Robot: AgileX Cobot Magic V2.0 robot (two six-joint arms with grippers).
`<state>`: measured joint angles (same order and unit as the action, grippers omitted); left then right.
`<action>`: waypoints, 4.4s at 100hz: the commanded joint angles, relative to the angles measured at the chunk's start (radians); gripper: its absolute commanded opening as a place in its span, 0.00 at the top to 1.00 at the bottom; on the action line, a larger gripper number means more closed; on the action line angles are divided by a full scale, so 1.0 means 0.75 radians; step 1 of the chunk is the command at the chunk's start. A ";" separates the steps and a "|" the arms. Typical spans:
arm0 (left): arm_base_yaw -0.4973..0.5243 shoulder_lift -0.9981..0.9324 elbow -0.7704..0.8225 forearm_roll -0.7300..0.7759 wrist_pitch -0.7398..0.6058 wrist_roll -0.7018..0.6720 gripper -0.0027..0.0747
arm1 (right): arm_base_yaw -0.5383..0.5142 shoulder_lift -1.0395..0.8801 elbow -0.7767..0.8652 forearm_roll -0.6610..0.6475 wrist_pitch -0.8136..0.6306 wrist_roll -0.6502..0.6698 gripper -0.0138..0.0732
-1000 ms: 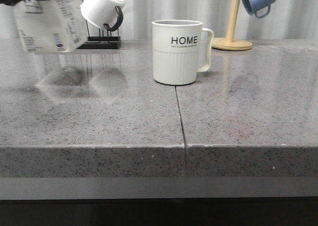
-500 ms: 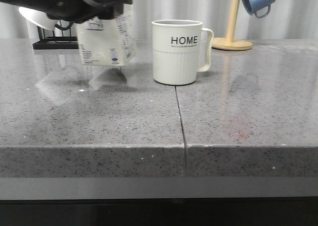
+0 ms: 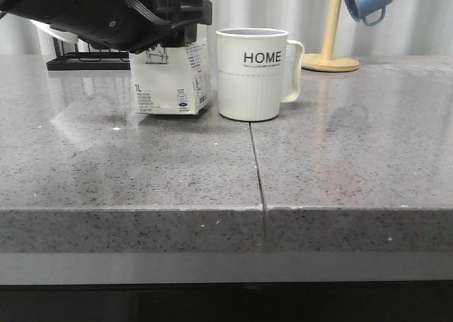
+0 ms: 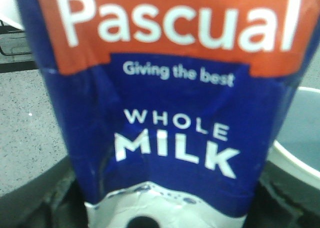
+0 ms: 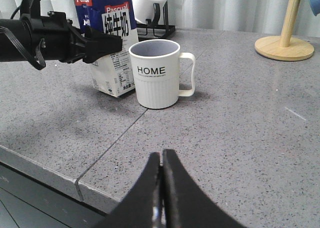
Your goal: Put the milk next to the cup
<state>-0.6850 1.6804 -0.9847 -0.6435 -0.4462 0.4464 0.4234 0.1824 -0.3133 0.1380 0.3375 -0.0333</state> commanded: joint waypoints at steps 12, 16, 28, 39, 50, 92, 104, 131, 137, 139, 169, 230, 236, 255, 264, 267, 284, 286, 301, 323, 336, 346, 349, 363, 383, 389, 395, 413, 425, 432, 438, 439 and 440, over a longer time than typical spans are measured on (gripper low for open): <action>-0.010 -0.043 -0.041 0.010 -0.038 -0.003 0.48 | -0.001 0.011 -0.035 -0.005 -0.097 -0.005 0.92; -0.010 -0.043 -0.041 0.010 -0.035 -0.003 0.36 | -0.001 0.011 -0.035 -0.005 -0.097 -0.005 0.92; -0.010 -0.043 -0.041 -0.016 -0.035 -0.003 0.05 | -0.001 0.011 -0.035 -0.005 -0.097 -0.005 0.92; -0.017 -0.057 -0.030 -0.016 -0.029 -0.003 0.10 | -0.001 0.011 -0.035 -0.005 -0.097 -0.005 0.92; -0.030 -0.088 0.001 -0.016 -0.035 -0.003 0.12 | -0.001 0.011 -0.035 -0.005 -0.097 -0.005 0.92; -0.076 -0.359 0.265 0.097 -0.068 -0.003 0.15 | -0.001 0.011 -0.035 -0.005 -0.097 -0.005 0.92; -0.052 -0.453 0.335 0.244 -0.052 -0.031 0.27 | -0.001 0.011 -0.035 -0.005 -0.097 -0.005 0.92; 0.230 -0.669 0.391 0.674 0.199 -0.414 0.87 | -0.001 0.011 -0.035 -0.005 -0.097 -0.005 0.92; 0.314 -0.730 0.402 0.816 0.252 -0.584 0.99 | -0.001 0.011 -0.035 -0.005 -0.097 -0.005 0.92; 0.343 -0.750 0.409 0.858 0.264 -0.628 0.99 | -0.001 0.011 -0.035 -0.005 -0.097 -0.005 0.92; 0.634 -1.077 0.593 0.913 0.397 -0.705 0.99 | -0.001 0.011 -0.035 -0.005 -0.097 -0.005 0.92; 0.885 -1.763 0.984 0.931 0.605 -0.705 0.99 | -0.001 0.011 -0.035 -0.005 -0.097 -0.005 0.92; 0.885 -1.803 1.000 0.931 0.595 -0.705 0.99 | -0.001 0.011 -0.035 -0.005 -0.097 -0.005 0.92; 0.885 -1.900 1.068 0.945 0.595 -0.702 0.99 | -0.001 0.011 -0.035 -0.005 -0.097 -0.005 0.92; 0.885 -1.938 1.098 0.945 0.595 -0.702 0.99 | -0.001 0.011 -0.035 -0.005 -0.097 -0.005 0.92; 0.885 -1.946 1.105 0.945 0.595 -0.702 0.99 | -0.001 0.011 -0.035 -0.005 -0.097 -0.005 0.92; 0.885 -1.991 1.173 0.965 0.546 -0.702 0.99 | -0.001 0.011 -0.035 -0.005 -0.097 -0.005 0.92; 0.885 -2.008 1.183 0.965 0.543 -0.702 0.99 | -0.001 0.011 -0.035 -0.005 -0.097 -0.005 0.92; 0.921 -2.164 1.291 0.858 0.561 -0.573 0.99 | -0.001 0.011 -0.035 -0.005 -0.097 -0.005 0.92; 0.901 -2.289 1.367 0.814 0.693 -0.520 0.99 | -0.001 0.011 -0.035 -0.005 -0.097 -0.005 0.92; 0.877 -2.286 1.367 0.814 0.693 -0.520 0.99 | -0.001 0.010 -0.035 -0.005 -0.096 -0.005 0.92; 0.868 -2.286 1.367 0.814 0.695 -0.520 0.99 | -0.001 0.010 -0.035 -0.005 -0.098 -0.005 0.92; 0.868 -2.286 1.367 0.814 0.695 -0.520 0.99 | -0.001 0.010 -0.035 -0.005 -0.098 -0.005 0.92; 0.868 -2.286 1.367 0.814 0.695 -0.520 0.99 | -0.001 0.010 -0.035 -0.005 -0.098 -0.005 0.92; 0.868 -2.286 1.367 0.814 0.695 -0.520 0.99 | -0.001 0.010 -0.035 -0.005 -0.098 -0.005 0.92; 0.868 -2.286 1.367 0.814 0.695 -0.520 0.99 | -0.001 0.010 -0.035 -0.005 -0.098 -0.005 0.92; 0.868 -2.286 1.367 0.814 0.695 -0.520 0.99 | -0.001 0.010 -0.035 -0.005 -0.098 -0.005 0.92; 0.868 -2.286 1.367 0.814 0.695 -0.520 0.99 | -0.001 0.010 -0.035 -0.005 -0.098 -0.005 0.92; 0.868 -2.286 1.367 0.814 0.695 -0.520 0.99 | -0.001 0.010 -0.035 -0.005 -0.098 -0.005 0.92; 0.868 -2.286 1.367 0.814 0.695 -0.520 0.99 | -0.001 0.010 -0.035 -0.005 -0.098 -0.005 0.92; 0.868 -2.286 1.367 0.814 0.695 -0.520 0.99 | -0.001 0.010 -0.035 -0.005 -0.098 -0.005 0.92; 0.868 -2.286 1.367 0.814 0.695 -0.520 0.99 | -0.001 0.010 -0.035 -0.005 -0.098 -0.005 0.92; 0.868 -2.286 1.367 0.814 0.695 -0.520 0.99 | -0.001 0.010 -0.035 -0.005 -0.098 -0.005 0.92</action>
<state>-0.0269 -0.0032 -0.0045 -0.0234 0.1463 0.0562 0.4234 0.1821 -0.3133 0.1380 0.3391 -0.0350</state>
